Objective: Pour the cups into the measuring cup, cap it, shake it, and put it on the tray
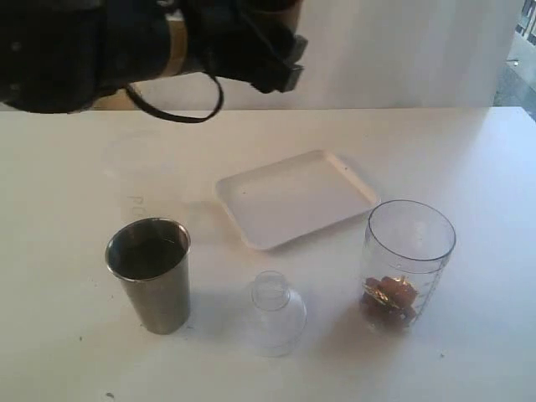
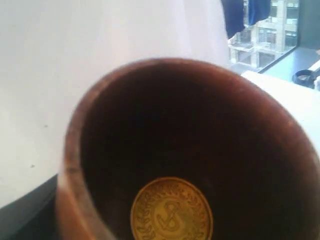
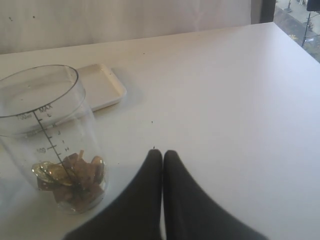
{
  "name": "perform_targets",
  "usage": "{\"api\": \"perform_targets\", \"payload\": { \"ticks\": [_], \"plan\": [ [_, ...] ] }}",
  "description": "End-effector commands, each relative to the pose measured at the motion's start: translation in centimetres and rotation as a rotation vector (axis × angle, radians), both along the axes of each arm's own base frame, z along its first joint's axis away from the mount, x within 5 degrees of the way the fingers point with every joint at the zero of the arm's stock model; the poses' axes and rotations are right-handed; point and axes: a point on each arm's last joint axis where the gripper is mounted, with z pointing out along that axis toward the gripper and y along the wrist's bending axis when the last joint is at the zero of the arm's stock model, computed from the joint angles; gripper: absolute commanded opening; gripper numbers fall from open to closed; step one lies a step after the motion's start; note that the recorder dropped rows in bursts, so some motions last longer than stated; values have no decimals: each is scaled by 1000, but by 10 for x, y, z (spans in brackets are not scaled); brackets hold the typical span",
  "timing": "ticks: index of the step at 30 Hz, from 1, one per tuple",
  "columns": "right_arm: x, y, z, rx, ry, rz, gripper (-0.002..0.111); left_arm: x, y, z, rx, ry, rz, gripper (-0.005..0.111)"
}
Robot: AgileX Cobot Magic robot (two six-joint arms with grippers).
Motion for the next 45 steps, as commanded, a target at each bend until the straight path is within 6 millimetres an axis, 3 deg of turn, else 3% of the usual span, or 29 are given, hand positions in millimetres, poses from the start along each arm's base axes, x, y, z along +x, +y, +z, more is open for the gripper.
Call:
{"api": "perform_targets", "payload": {
  "ticks": [1, 6, 10, 15, 17, 20, 22, 25, 28, 32, 37, 41, 45],
  "plan": [
    [0, 0, -1, -6, -1, -5, 0, -7, 47, 16, -28, -33, 115, 0],
    [0, 0, -1, -6, -1, -5, 0, -6, 110, 27, -39, -81, 330, 0],
    [0, 0, -1, -6, -1, -5, 0, -2, 169, 19, -79, -46, 499, 0],
    [0, 0, -1, -6, -1, -5, 0, 4, 256, -41, -101, 159, 770, 0],
    [0, 0, -1, -6, -1, -5, 0, 7, 274, -59, -117, 233, 795, 0],
    [0, 0, -1, -6, -1, -5, 0, 16, 280, -72, -93, 290, 738, 0],
    [0, 0, -1, -6, -1, -5, 0, 17, 281, -71, -105, 283, 749, 0],
    [0, 0, -1, -6, -1, -5, 0, 18, 271, -66, 53, 214, 586, 0],
    [0, 0, -1, -6, -1, -5, 0, 15, 284, -66, 53, 227, 782, 0],
    [0, 0, -1, -6, -1, -5, 0, 13, 292, -66, 101, 220, 843, 0],
    [0, 0, -1, -6, -1, -5, 0, 12, 297, -72, -86, 245, 946, 0],
    [0, 0, -1, -6, -1, -5, 0, 11, 290, -75, -159, 267, 954, 0],
    [0, 0, -1, -6, -1, -5, 0, 6, 275, -55, -65, 184, 868, 0]
  ]
}}
